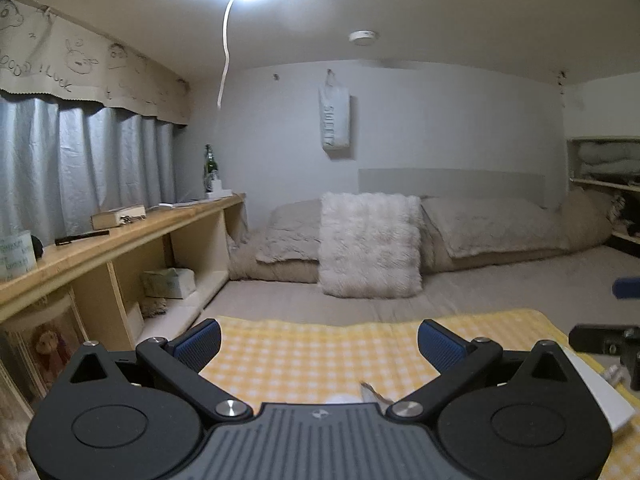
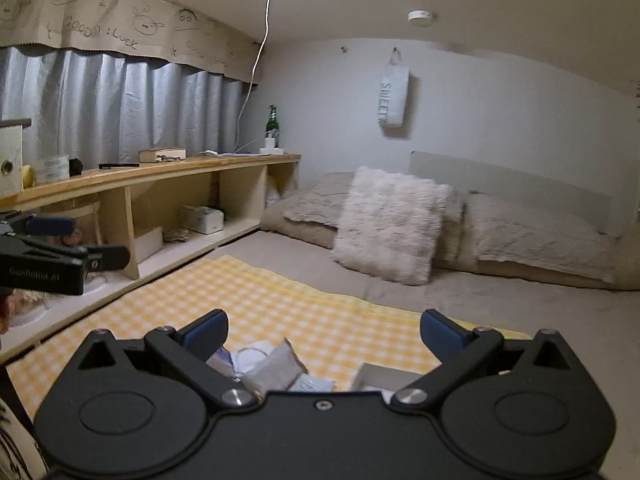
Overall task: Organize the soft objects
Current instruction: 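Grasp the crocheted pouch with the left tool while the right grasps the floral drawstring bag, then carry both held items over the white tray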
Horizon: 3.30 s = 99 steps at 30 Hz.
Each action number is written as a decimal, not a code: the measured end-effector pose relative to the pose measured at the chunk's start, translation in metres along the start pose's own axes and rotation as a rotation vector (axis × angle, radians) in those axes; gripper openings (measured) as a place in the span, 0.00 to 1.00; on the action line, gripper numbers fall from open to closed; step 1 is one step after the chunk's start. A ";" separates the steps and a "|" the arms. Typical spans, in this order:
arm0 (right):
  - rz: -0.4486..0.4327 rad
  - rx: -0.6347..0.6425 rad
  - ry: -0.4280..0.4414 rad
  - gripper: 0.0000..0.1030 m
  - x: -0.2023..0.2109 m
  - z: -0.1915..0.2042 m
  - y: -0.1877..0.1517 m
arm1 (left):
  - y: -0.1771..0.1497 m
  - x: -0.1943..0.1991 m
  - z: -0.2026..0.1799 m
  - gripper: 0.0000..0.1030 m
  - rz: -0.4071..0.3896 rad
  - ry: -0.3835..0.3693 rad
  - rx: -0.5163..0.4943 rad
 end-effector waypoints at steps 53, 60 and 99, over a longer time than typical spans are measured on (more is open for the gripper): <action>0.943 -0.342 0.155 0.85 -0.282 0.037 -0.156 | -0.192 -0.239 0.143 0.82 0.927 0.196 0.325; 0.946 -0.316 0.204 0.55 -0.284 0.047 -0.154 | -0.191 -0.244 0.142 0.63 0.929 0.211 0.273; 0.399 -0.402 0.177 0.35 -0.145 -0.067 -0.045 | -0.039 -0.136 0.008 0.59 0.413 -0.142 0.239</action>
Point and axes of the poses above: each gripper's, at about its wrist camera, not at the fingertips, and x roughly against the way its jaws point, z to its left, y to its top, the point moved 2 cm from there along -x, roughly the way its jaws point, and after that the axes turned 2 degrees about -z, right-handed, at the moved point
